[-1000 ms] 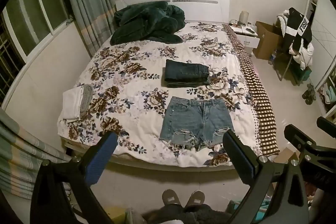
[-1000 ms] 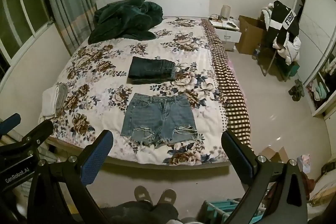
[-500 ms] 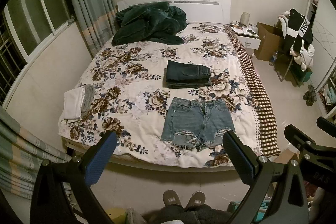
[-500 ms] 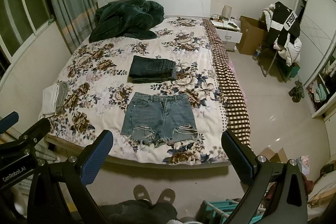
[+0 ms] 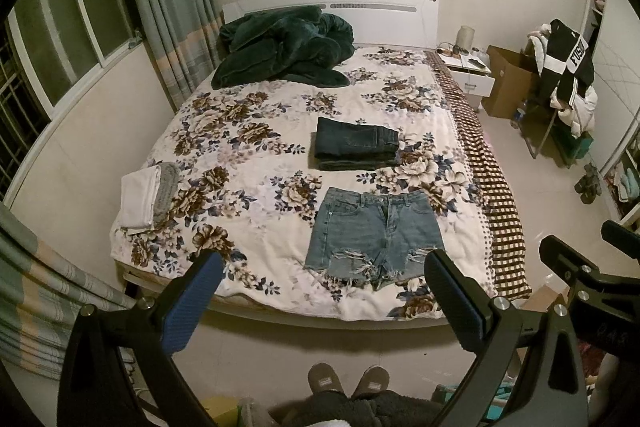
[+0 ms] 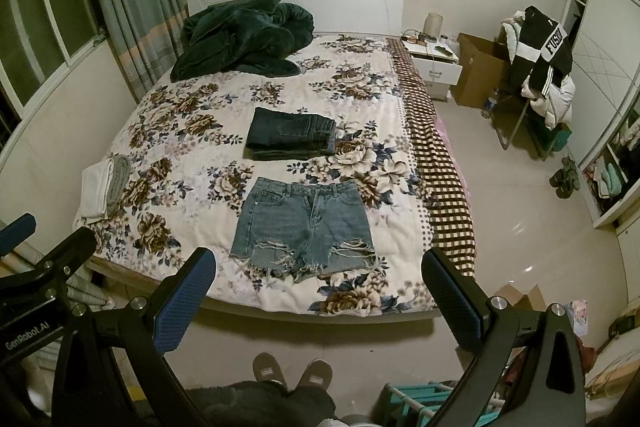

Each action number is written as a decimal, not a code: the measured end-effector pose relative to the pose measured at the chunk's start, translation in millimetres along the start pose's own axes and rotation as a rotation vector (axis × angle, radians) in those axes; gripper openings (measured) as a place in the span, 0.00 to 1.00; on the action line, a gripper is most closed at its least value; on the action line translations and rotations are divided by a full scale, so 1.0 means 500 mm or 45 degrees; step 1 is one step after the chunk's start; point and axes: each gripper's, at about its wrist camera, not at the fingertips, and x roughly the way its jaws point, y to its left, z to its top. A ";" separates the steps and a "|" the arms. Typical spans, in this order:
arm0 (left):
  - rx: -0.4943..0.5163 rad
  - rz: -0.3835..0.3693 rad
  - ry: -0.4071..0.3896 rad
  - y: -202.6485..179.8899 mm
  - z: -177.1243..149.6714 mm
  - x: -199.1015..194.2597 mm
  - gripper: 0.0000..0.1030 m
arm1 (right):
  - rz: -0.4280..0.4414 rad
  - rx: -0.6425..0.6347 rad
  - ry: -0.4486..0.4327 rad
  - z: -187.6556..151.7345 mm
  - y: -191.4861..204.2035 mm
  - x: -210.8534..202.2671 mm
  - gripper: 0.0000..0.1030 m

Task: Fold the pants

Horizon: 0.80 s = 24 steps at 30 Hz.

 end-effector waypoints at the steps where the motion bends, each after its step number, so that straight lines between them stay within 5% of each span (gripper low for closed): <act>1: 0.002 0.004 -0.003 -0.001 -0.002 0.000 1.00 | -0.001 0.001 -0.001 0.000 0.000 0.000 1.00; 24: 0.000 0.003 -0.010 0.001 0.002 -0.006 1.00 | 0.001 0.001 -0.001 0.000 0.000 0.000 1.00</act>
